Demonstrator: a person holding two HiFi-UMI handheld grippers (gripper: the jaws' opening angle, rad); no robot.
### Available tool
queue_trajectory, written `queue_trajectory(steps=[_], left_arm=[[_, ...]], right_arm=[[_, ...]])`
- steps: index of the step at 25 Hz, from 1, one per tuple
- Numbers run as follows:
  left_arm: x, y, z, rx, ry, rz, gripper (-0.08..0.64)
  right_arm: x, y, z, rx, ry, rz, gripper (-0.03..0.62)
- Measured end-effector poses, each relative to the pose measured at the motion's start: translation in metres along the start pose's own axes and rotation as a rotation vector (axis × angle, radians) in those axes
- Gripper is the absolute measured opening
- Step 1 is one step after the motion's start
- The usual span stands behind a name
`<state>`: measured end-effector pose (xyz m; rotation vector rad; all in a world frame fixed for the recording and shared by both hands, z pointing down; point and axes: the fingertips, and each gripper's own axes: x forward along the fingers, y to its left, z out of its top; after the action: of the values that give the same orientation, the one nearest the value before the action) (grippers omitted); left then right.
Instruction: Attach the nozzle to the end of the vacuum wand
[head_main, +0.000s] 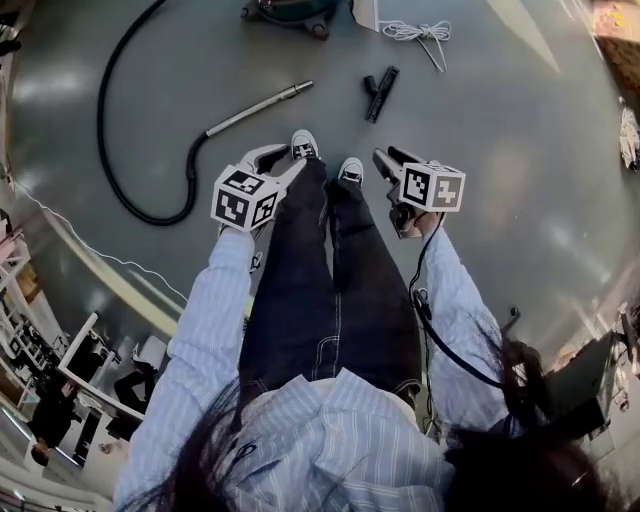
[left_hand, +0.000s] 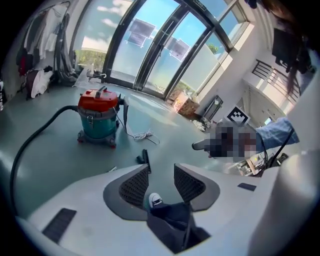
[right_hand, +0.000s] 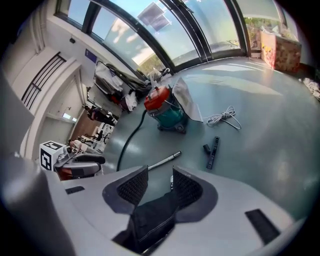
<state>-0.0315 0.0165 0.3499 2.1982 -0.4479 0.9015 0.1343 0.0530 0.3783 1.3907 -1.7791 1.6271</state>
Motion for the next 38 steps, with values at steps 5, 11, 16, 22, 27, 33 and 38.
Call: queue_trajectory(steps=[5,11,16,22,27,33,38], left_arm=[[0.049,0.063,-0.015,0.021,0.098,-0.004,0.143],[0.093,0.145,-0.05,0.042,0.183,0.064,0.158],[0.141,0.227,-0.088,0.08,0.209,0.176,0.164],[0.214,0.308,-0.144,0.105,0.239,0.259,0.166],[0.279,0.363,-0.182,0.193,0.274,0.297,0.166],[0.351,0.396,-0.207,0.314,0.241,0.296,0.203],[0.377,0.418,-0.224,0.454,0.268,0.354,0.222]], right_arm=[[0.06,-0.042,-0.005,0.033,0.054,-0.039,0.151],[0.128,-0.085,-0.014,0.042,0.106,-0.101,0.191],[0.199,-0.157,-0.05,0.009,0.206,-0.214,0.206],[0.281,-0.25,-0.056,-0.062,0.195,-0.288,0.23],[0.343,-0.334,-0.028,-0.098,0.102,-0.388,0.282],[0.396,-0.399,-0.002,-0.051,-0.032,-0.424,0.301],[0.421,-0.395,0.006,-0.013,-0.108,-0.272,0.305]])
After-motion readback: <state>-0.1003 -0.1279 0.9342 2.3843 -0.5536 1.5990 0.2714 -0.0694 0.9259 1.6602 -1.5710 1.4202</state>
